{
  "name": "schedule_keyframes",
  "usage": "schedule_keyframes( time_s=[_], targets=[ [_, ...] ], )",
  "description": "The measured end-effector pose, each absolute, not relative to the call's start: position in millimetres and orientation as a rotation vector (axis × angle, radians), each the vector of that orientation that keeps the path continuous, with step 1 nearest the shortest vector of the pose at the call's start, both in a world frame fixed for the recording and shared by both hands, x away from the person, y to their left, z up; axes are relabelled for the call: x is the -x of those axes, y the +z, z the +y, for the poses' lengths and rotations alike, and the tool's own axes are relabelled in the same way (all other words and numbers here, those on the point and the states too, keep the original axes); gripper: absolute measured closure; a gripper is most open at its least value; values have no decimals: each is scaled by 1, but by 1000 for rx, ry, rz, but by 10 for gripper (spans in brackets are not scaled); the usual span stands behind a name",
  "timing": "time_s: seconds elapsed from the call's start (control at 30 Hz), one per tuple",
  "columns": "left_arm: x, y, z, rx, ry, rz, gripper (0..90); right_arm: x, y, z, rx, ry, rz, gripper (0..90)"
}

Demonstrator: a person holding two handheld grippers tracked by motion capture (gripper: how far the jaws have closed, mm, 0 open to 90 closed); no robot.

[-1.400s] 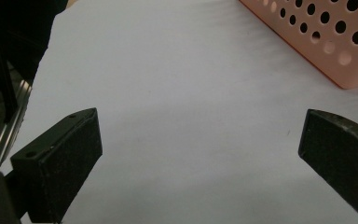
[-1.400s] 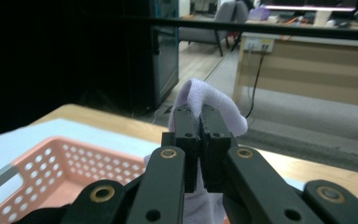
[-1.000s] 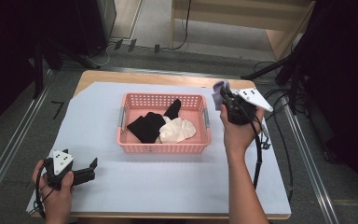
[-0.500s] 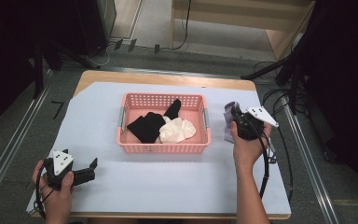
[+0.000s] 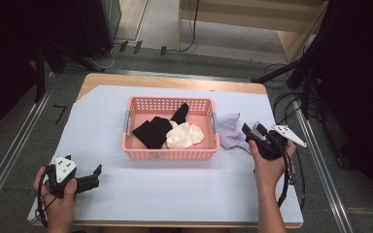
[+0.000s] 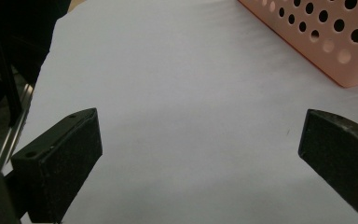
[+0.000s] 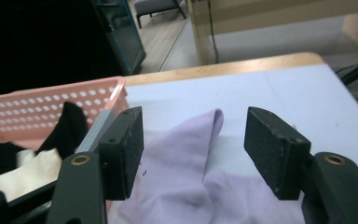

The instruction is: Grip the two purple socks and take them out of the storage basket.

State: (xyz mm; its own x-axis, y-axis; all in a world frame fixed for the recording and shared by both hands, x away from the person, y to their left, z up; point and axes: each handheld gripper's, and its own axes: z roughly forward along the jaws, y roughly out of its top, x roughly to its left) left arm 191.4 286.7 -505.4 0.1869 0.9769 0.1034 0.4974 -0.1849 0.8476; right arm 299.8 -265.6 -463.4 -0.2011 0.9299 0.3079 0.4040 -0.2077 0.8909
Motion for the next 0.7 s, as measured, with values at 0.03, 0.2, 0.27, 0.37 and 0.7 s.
schedule_keyframes(
  time_s=[0.03, 0.2, 0.27, 0.37, 0.7],
  targets=[
    [-191, -505, 287, -1784, 896, 1390, 3, -300, -463, -266, -1573, 1409, 1565, 336],
    [-191, -506, 286, -1780, 903, 1390, 3, -280, -467, -277, -1519, 1417, 1559, 281],
    [-191, -505, 286, -1788, 904, 1386, 3, -272, -469, -282, -1505, 1410, 1556, 254],
    [-190, -505, 286, -1796, 903, 1386, 3, -261, -474, -289, -1493, 1385, 1576, 230],
    [-190, -506, 286, -1781, 901, 1374, 3, -222, -495, -318, -1511, 1321, 1602, 192]
  ],
)
